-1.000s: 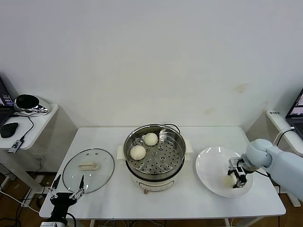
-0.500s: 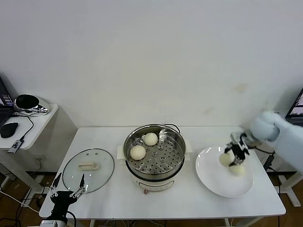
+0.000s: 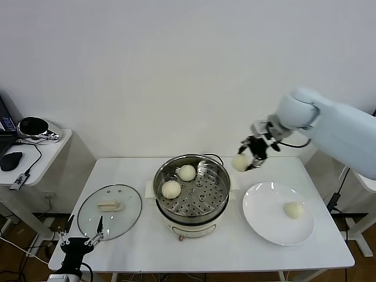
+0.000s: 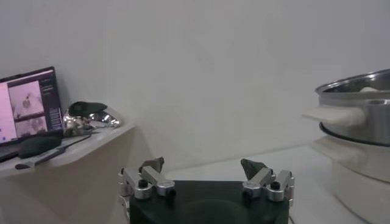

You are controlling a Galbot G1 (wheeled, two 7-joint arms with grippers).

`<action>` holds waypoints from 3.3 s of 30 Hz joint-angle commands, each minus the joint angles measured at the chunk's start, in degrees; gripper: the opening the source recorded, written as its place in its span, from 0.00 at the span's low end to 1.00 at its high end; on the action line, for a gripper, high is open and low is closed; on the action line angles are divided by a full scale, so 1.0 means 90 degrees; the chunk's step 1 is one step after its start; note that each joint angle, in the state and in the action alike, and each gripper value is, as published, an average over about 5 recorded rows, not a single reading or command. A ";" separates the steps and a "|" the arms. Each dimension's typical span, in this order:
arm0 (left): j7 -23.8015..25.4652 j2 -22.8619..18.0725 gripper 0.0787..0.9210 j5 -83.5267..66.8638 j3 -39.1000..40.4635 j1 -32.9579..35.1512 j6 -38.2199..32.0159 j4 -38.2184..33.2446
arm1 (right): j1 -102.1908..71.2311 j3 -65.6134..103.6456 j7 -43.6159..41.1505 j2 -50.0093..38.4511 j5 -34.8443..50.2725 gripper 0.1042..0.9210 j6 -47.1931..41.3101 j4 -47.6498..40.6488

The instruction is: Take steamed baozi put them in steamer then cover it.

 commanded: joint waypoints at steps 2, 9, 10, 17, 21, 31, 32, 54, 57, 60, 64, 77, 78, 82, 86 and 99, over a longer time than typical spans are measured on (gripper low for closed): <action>-0.0005 -0.0014 0.88 -0.0003 -0.0090 0.0029 -0.0021 -0.0013 | 0.0446 -0.1000 0.0293 0.1604 0.0072 0.61 0.1198 -0.0020; -0.0019 -0.0054 0.88 -0.0008 -0.0118 0.0019 -0.0061 0.0014 | 0.0209 -0.1292 0.0375 0.2074 -0.0300 0.61 0.2158 -0.0272; -0.0020 -0.0060 0.88 -0.0008 -0.0116 0.0018 -0.0069 0.0017 | 0.0165 -0.1299 0.0377 0.2114 -0.0359 0.62 0.2239 -0.0295; -0.0031 -0.0076 0.88 -0.0024 -0.0150 0.0020 -0.0103 0.0017 | -0.0097 -0.1341 0.0375 0.2223 -0.0812 0.62 0.2673 -0.0302; -0.0035 -0.0079 0.88 -0.0033 -0.0165 0.0013 -0.0110 0.0032 | -0.0242 -0.1352 0.0366 0.2232 -0.1038 0.62 0.2826 -0.0313; -0.0049 -0.0076 0.88 -0.0045 -0.0175 0.0020 -0.0158 0.0083 | -0.0314 -0.1405 0.0316 0.2125 -0.1170 0.63 0.3225 -0.0280; -0.0051 -0.0076 0.88 -0.0049 -0.0179 0.0020 -0.0161 0.0087 | -0.0309 -0.1407 0.0307 0.2117 -0.1176 0.63 0.3258 -0.0270; -0.0094 -0.0096 0.88 -0.0068 -0.0151 0.0017 -0.0145 0.0084 | 0.0143 -0.1335 0.0223 0.1791 -0.0881 0.87 0.3599 -0.0157; -0.0093 -0.0081 0.88 -0.0072 -0.0164 0.0009 -0.0145 0.0082 | 0.0348 -0.1225 0.0166 0.1460 -0.0607 0.88 0.3311 -0.0051; -0.0091 -0.0062 0.88 -0.0073 -0.0175 -0.0002 -0.0144 0.0080 | 0.0613 -0.1211 0.0133 0.0955 -0.0226 0.88 0.2845 0.0109; -0.0086 -0.0024 0.88 -0.0068 -0.0169 -0.0028 -0.0137 0.0067 | 0.0893 -0.1221 0.0115 0.0125 0.0110 0.88 0.2138 0.0316; -0.0065 0.0143 0.88 0.0004 0.0029 -0.0148 -0.0113 0.0108 | 0.0119 -0.0663 0.0576 -0.2534 -0.0437 0.88 -0.0643 0.0827; -0.0065 0.0152 0.88 0.0007 0.0042 -0.0150 -0.0115 0.0117 | -0.0130 -0.0476 0.0565 -0.2677 -0.0577 0.88 -0.0651 0.0808; -0.0064 0.0188 0.88 0.0009 0.0079 -0.0164 -0.0124 0.0152 | -0.1510 0.0638 0.0436 -0.3133 -0.1183 0.88 -0.0431 0.0530; -0.0062 0.0226 0.88 0.0014 0.0095 -0.0187 -0.0122 0.0172 | -0.3022 0.1963 0.0356 -0.3339 -0.1647 0.88 -0.0199 0.0150; -0.0051 0.0225 0.88 0.0055 0.0055 -0.0177 -0.0098 0.0167 | -0.5392 0.3929 0.0581 -0.2670 -0.2577 0.88 -0.0007 -0.1002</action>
